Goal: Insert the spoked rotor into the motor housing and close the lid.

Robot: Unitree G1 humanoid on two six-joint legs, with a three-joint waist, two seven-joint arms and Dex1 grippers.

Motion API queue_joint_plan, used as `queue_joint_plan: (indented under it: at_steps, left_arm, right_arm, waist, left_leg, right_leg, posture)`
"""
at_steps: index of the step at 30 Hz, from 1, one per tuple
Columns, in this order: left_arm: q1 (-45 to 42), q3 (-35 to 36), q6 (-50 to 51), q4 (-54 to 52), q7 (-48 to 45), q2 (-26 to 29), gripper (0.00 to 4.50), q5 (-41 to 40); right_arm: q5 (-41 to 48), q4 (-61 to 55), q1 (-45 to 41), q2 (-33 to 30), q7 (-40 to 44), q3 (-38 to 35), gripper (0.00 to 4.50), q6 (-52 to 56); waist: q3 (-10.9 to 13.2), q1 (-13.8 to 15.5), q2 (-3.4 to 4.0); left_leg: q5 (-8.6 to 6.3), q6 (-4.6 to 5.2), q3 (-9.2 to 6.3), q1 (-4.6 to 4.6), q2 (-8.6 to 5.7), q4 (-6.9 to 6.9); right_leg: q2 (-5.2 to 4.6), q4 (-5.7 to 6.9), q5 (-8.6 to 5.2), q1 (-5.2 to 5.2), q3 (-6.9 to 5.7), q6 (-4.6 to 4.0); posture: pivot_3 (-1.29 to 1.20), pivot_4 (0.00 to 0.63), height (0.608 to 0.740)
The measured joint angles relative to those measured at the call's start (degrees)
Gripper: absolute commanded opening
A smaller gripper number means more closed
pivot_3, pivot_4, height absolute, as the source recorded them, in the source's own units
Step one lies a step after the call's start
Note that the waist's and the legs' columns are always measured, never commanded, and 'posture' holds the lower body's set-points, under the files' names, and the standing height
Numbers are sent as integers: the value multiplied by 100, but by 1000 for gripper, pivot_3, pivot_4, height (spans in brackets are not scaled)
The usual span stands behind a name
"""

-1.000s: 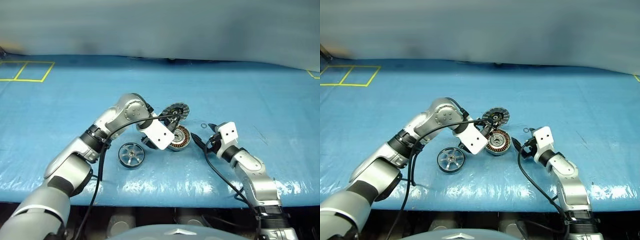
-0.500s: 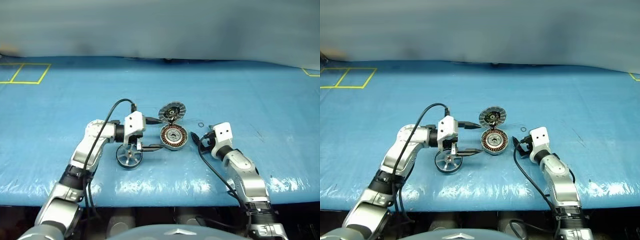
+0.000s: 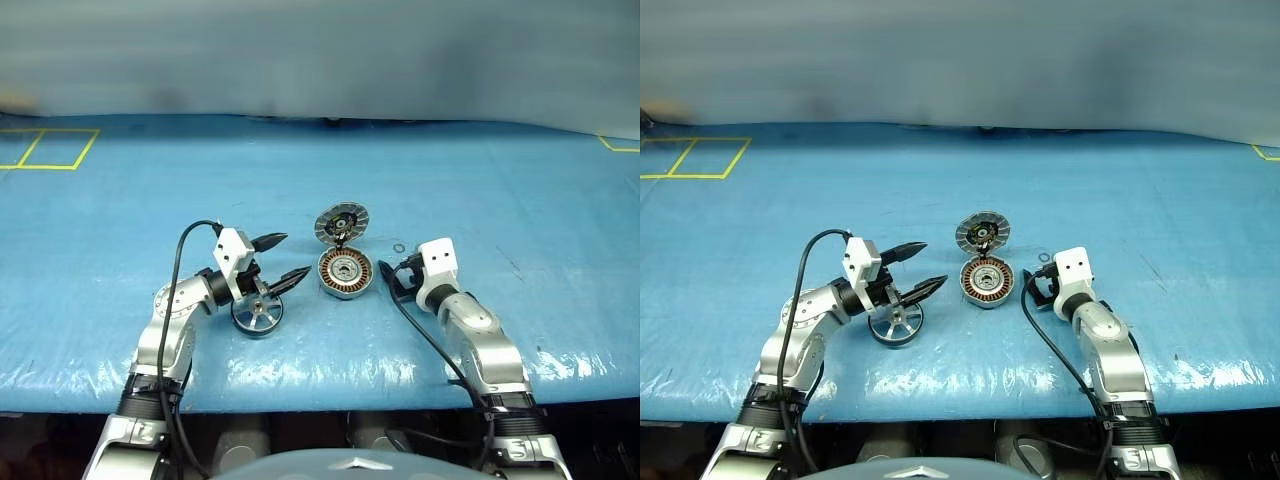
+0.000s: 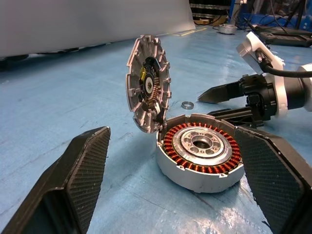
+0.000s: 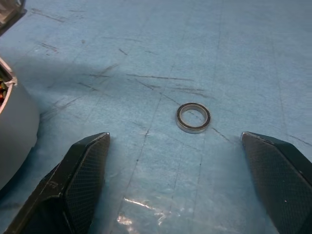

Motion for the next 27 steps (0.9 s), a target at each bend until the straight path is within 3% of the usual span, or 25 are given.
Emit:
queue_joint_plan:
  at_steps: [6,9,19,27]
  left_arm:
    - [88,-10,-44,1,141,-46,4295,-13]
    - [142,-63,-111,1,151,-46,4337,17]
    - [235,-182,-121,1,233,-29,4337,33]
    - [289,-222,-125,-2,299,59,4337,47]
  right_arm:
    - [-33,177,-229,161,-256,-3,4500,179]
    - [12,416,-395,276,-274,-54,3940,161]
    - [-70,773,-601,375,-388,31,723,100]
    - [98,403,-155,222,35,-9,654,-252]
  waist:
    - [-4,-19,-6]
    - [-14,-35,-16]
    - [-52,-23,-56]
    - [-58,12,-58]
  left_leg:
    - [1,-1,1,1,0,0]
    - [2,-1,0,2,0,0]
    - [7,-3,0,4,0,0]
    - [6,-3,0,-3,0,-22]
  right_leg:
    - [0,-2,3,1,1,3]
    - [0,-3,5,2,1,3]
    - [-2,-14,10,12,0,7]
    - [-3,-36,11,5,-1,7]
  posture:
    - [0,150,740]
    - [0,150,740]
    - [0,150,740]
    - [0,150,740]
